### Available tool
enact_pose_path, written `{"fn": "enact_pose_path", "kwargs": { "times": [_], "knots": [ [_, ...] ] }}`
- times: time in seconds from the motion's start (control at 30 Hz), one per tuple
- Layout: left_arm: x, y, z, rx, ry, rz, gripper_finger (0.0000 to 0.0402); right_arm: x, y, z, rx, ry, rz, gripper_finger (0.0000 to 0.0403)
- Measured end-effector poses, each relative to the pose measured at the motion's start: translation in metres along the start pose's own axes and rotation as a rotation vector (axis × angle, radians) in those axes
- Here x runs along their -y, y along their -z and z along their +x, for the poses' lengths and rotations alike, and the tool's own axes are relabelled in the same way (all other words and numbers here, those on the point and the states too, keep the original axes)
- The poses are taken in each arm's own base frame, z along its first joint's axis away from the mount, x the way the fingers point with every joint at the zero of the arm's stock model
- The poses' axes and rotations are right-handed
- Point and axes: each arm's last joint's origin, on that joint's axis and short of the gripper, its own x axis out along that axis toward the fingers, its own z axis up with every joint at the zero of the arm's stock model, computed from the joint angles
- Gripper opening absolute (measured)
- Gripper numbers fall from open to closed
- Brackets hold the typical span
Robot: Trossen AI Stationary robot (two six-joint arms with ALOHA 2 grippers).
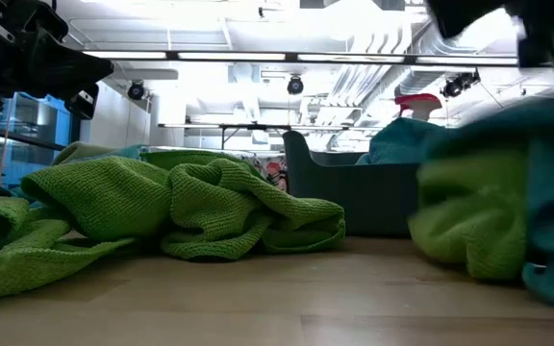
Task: Sort microfiber towel by color & place in baskets
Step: Put the blue towel into the blue bin
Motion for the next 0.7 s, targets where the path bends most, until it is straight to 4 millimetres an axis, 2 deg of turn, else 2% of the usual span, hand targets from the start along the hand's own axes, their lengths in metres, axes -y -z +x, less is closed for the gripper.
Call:
{"fn": "enact_pose_path", "kwargs": {
  "times": [0.2, 0.27, 0.33, 0.43, 0.57, 0.7],
  "knots": [
    [0.000, 0.000, 0.000, 0.000, 0.000, 0.000, 0.0000, -0.011, -0.002, -0.055, 0.069, -0.015, -0.142, 0.0006],
    [0.000, 0.000, 0.000, 0.000, 0.000, 0.000, 0.0000, -0.012, -0.003, -0.066, 0.086, -0.018, -0.168, 0.0003],
    [0.000, 0.000, 0.000, 0.000, 0.000, 0.000, 0.0000, -0.012, -0.005, -0.068, 0.098, -0.030, -0.166, 0.0003],
    [0.000, 0.000, 0.000, 0.000, 0.000, 0.000, 0.0000, -0.016, -0.007, -0.057, 0.104, -0.066, -0.158, 0.0003],
    [0.000, 0.000, 0.000, 0.000, 0.000, 0.000, 0.0000, -0.021, -0.010, -0.022, 0.077, -0.154, -0.097, 0.0003],
    [0.000, 0.000, 0.000, 0.000, 0.000, 0.000, 0.0000, -0.018, -0.010, 0.012, 0.076, -0.209, 0.009, 0.0006]
  ]
}}
